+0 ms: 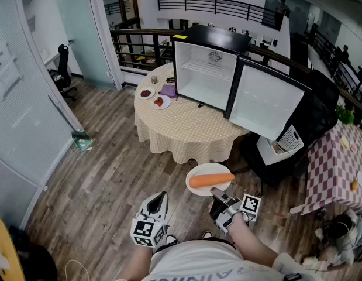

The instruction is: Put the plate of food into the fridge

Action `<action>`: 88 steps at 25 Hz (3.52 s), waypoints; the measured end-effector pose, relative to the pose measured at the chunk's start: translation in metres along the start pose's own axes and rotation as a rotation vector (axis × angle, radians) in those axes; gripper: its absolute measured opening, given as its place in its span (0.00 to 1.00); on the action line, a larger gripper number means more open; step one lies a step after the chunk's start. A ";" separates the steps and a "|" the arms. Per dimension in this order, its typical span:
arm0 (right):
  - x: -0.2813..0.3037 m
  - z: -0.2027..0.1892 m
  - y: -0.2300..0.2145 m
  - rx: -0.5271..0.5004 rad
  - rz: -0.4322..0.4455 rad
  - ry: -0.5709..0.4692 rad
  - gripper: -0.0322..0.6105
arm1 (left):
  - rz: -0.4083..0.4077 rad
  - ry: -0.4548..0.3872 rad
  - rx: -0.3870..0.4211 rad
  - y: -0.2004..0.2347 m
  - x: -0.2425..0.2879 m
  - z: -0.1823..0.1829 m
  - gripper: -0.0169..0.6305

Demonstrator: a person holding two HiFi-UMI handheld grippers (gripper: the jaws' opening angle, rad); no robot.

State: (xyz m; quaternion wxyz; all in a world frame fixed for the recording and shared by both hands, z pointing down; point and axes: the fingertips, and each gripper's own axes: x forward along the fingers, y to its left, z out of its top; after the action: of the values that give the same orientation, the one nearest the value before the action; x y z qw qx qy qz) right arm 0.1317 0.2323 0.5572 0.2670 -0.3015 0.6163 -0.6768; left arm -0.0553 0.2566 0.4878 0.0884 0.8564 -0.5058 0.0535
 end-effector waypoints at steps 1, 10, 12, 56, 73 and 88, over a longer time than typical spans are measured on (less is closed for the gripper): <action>0.000 0.000 0.001 0.000 0.000 0.001 0.11 | 0.000 0.001 -0.001 0.000 0.000 0.000 0.04; 0.002 -0.004 0.005 -0.010 0.015 0.017 0.11 | 0.007 0.009 -0.006 0.000 -0.004 0.000 0.04; 0.003 -0.005 0.005 -0.014 0.013 0.017 0.11 | 0.009 0.008 -0.008 0.001 -0.004 0.000 0.04; 0.144 -0.068 -0.003 -0.017 -0.009 0.010 0.11 | 0.016 0.030 -0.027 0.150 -0.027 -0.015 0.04; 0.208 0.020 0.014 0.003 0.004 0.049 0.11 | 0.049 0.045 -0.003 0.176 0.073 0.019 0.04; 0.231 0.130 0.003 0.027 -0.029 0.110 0.11 | 0.094 0.043 -0.020 0.162 0.199 0.039 0.04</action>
State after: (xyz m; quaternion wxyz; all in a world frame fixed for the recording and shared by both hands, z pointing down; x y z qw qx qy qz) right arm 0.0712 -0.0249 0.5804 0.2269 -0.2690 0.6164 -0.7044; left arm -0.1011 0.0010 0.5015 0.1055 0.8295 -0.5439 0.0709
